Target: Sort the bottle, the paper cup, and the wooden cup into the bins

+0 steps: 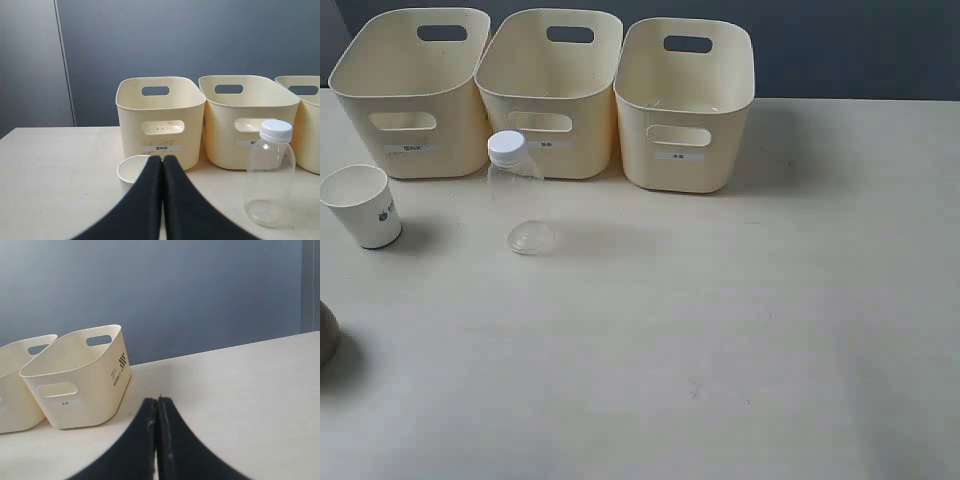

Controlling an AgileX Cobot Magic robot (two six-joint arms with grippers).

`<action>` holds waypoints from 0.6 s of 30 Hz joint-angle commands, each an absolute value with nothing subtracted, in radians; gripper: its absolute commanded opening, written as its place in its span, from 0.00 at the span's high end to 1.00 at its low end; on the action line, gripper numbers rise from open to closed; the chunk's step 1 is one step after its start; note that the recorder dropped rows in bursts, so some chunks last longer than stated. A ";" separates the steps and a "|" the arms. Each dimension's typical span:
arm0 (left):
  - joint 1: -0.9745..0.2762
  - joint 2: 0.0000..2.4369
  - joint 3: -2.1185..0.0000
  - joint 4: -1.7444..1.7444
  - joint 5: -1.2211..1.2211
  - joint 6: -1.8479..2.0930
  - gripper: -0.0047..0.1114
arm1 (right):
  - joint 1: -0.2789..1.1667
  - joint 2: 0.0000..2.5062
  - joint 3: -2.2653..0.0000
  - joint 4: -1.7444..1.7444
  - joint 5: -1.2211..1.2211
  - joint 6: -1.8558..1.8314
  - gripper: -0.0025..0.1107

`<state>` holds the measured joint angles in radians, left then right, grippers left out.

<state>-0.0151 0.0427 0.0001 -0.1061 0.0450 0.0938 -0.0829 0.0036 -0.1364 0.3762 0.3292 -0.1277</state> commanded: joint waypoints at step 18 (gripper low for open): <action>-0.022 0.036 0.000 -0.256 0.016 0.086 0.96 | -0.080 0.000 -0.134 0.349 0.206 -0.130 0.98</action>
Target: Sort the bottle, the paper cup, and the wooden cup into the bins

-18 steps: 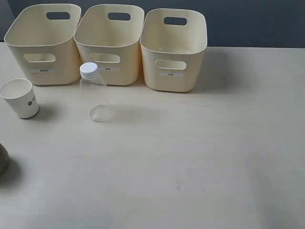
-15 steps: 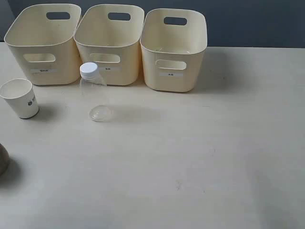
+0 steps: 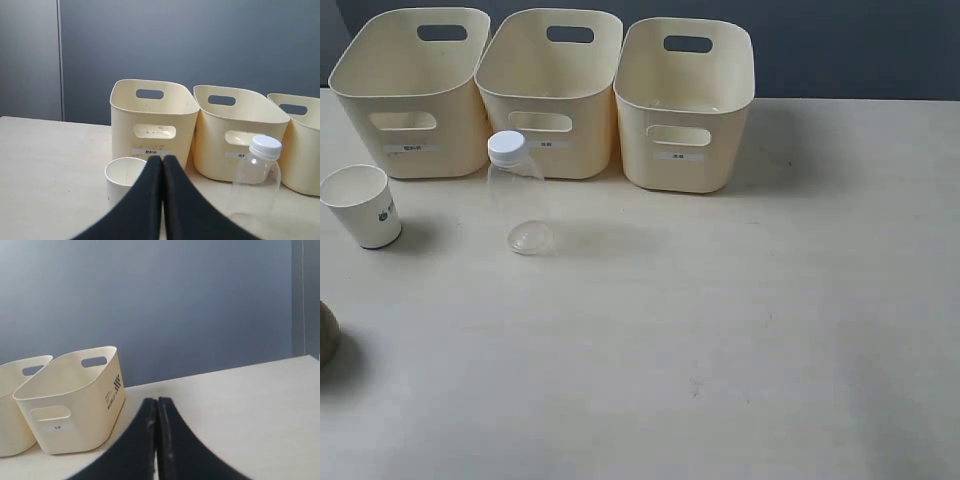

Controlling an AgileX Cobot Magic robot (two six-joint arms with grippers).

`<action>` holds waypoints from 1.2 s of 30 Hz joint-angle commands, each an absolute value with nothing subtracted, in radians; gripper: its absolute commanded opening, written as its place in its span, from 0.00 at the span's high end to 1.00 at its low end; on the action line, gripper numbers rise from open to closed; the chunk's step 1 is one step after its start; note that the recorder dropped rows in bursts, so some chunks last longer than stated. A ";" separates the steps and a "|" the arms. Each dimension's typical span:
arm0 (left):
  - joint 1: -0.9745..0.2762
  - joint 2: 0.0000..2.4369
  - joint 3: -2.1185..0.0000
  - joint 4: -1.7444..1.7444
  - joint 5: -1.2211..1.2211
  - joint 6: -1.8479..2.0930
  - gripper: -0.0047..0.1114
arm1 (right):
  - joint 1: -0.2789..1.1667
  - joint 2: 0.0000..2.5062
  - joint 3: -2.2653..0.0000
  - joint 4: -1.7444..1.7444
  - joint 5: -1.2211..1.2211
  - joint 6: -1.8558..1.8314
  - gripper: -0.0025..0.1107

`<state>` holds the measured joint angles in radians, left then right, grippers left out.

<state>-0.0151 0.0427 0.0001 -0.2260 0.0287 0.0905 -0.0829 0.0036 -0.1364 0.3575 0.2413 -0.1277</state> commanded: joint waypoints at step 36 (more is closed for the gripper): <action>-0.022 0.036 0.000 -0.365 0.033 0.086 0.96 | -0.080 0.035 -0.260 1.409 0.372 -1.064 0.98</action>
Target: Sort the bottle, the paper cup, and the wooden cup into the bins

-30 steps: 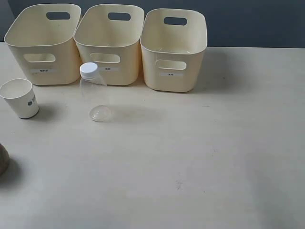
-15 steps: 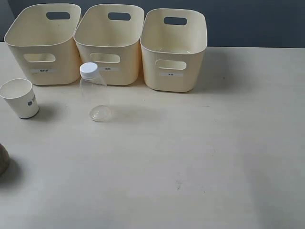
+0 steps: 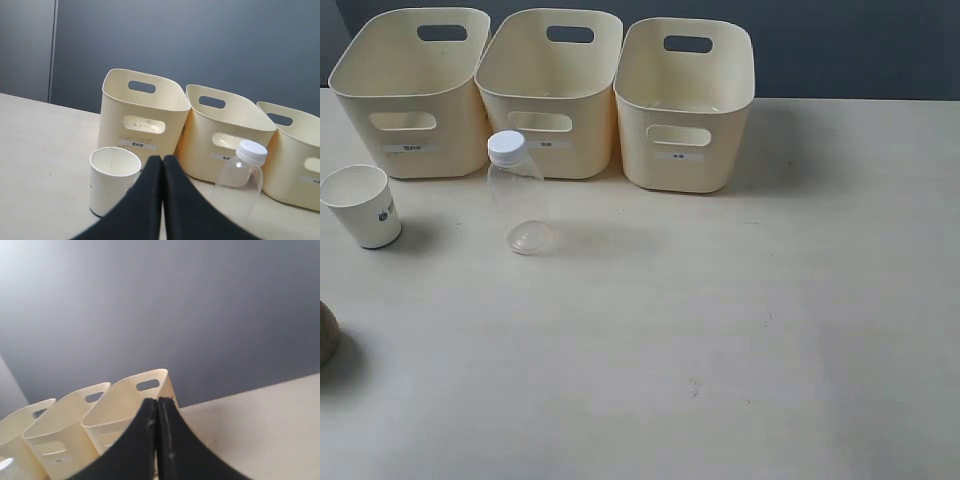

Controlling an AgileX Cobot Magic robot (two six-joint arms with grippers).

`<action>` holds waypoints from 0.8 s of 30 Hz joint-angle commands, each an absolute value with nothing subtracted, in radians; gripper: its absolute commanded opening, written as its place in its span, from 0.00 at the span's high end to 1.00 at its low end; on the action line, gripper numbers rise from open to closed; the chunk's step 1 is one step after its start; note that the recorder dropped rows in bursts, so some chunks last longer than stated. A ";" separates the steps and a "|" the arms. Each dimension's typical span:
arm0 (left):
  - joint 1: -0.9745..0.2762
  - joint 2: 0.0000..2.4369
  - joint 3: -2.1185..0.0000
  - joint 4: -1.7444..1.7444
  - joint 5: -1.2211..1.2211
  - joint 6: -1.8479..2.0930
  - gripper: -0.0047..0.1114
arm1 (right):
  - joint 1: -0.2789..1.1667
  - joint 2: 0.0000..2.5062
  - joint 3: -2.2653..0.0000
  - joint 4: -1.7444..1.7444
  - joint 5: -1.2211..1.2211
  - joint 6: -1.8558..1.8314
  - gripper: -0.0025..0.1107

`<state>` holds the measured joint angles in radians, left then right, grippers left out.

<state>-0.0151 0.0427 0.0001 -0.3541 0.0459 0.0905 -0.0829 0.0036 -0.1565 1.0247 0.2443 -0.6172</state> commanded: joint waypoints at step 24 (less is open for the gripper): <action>-0.022 0.036 0.000 -0.279 0.000 0.086 0.96 | 0.359 1.086 -0.924 1.531 0.376 -1.690 0.98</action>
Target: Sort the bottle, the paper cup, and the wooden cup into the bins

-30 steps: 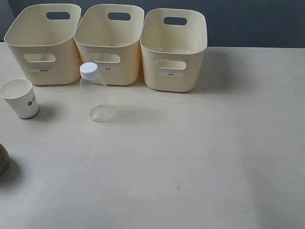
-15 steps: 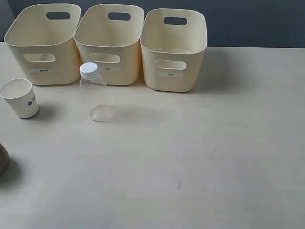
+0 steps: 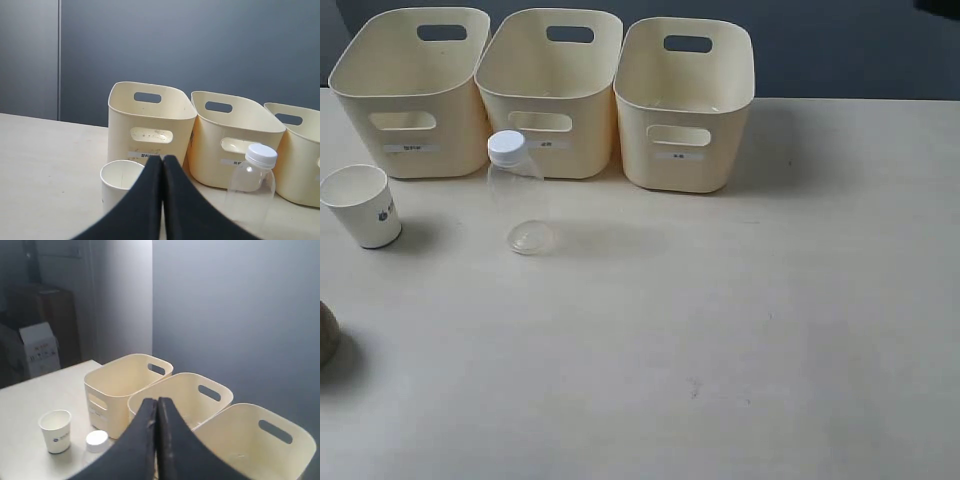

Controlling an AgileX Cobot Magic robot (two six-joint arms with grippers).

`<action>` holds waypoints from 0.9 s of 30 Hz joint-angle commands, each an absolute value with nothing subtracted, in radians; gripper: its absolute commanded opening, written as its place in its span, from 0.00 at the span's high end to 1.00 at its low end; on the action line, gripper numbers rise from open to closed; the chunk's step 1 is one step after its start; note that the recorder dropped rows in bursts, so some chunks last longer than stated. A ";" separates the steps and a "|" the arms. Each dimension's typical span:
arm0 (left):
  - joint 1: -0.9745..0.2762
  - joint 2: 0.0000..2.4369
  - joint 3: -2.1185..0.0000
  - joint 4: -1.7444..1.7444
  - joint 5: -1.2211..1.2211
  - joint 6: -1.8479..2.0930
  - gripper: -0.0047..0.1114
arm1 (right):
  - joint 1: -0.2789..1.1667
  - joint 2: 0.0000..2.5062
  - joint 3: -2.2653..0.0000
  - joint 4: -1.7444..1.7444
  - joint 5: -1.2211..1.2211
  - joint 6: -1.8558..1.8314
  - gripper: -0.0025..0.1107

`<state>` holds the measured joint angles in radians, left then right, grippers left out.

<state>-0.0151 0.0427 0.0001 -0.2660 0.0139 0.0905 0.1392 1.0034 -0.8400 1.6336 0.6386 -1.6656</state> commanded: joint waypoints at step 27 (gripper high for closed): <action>-0.022 0.036 0.000 -0.286 0.008 0.086 0.96 | 0.770 1.678 -1.239 1.458 0.104 -1.664 0.48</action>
<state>-0.0151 0.0427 0.0001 -0.2740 0.0130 0.0905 0.7690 1.6718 -1.2293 1.4258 0.0940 -1.6671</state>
